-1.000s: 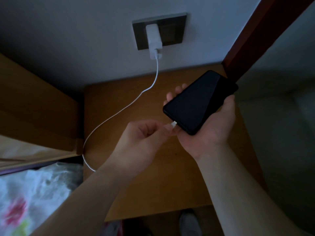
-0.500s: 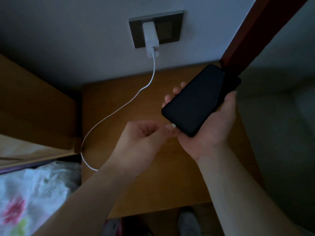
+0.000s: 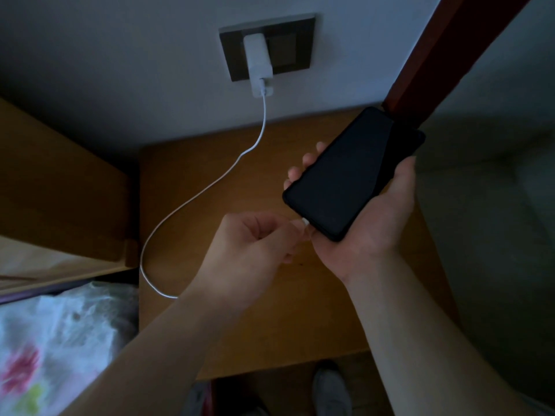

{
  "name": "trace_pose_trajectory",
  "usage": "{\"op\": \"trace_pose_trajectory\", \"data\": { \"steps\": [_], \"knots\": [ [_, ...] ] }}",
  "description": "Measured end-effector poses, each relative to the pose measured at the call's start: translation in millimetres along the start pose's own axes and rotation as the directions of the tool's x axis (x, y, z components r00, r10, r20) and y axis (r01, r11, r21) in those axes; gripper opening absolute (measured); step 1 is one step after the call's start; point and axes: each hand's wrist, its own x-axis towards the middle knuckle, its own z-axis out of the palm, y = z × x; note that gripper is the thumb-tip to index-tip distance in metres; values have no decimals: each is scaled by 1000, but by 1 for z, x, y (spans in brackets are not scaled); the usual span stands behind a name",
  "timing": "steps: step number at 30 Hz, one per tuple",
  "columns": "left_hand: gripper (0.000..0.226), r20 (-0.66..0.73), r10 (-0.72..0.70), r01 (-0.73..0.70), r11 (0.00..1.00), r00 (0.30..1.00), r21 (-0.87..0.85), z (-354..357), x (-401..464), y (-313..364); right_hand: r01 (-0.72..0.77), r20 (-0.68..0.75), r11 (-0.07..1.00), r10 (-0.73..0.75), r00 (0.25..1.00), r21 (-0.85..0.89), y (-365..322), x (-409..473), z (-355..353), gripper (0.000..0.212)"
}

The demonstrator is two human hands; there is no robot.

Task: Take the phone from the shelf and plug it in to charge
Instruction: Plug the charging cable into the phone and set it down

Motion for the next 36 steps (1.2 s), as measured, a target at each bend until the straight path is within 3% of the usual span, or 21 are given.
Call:
{"op": "trace_pose_trajectory", "data": {
  "steps": [7, 12, 24, 36],
  "knots": [
    [22, -26, -26, 26, 1000, 999, 9, 6, -1, -3, 9, 18, 1000, -9, 1000, -3, 1, 0, -5, 89],
    [34, -58, -9, 9, 1000, 998, -4, 10, -2, -1, 7, 41, 1000, -6, 999, -25, 2, 0, -7, 88],
    [23, -94, -60, 60, 998, 994, -1, 15, -6, -6, -6, 37, 999, 8, 999, -36, 2, -2, -15, 90],
    [27, 54, -98, 94, 992, 994, 79, 18, -10, -5, -70, 51, 991, 76, 996, -110, -12, -10, -28, 93]
  ]
}}
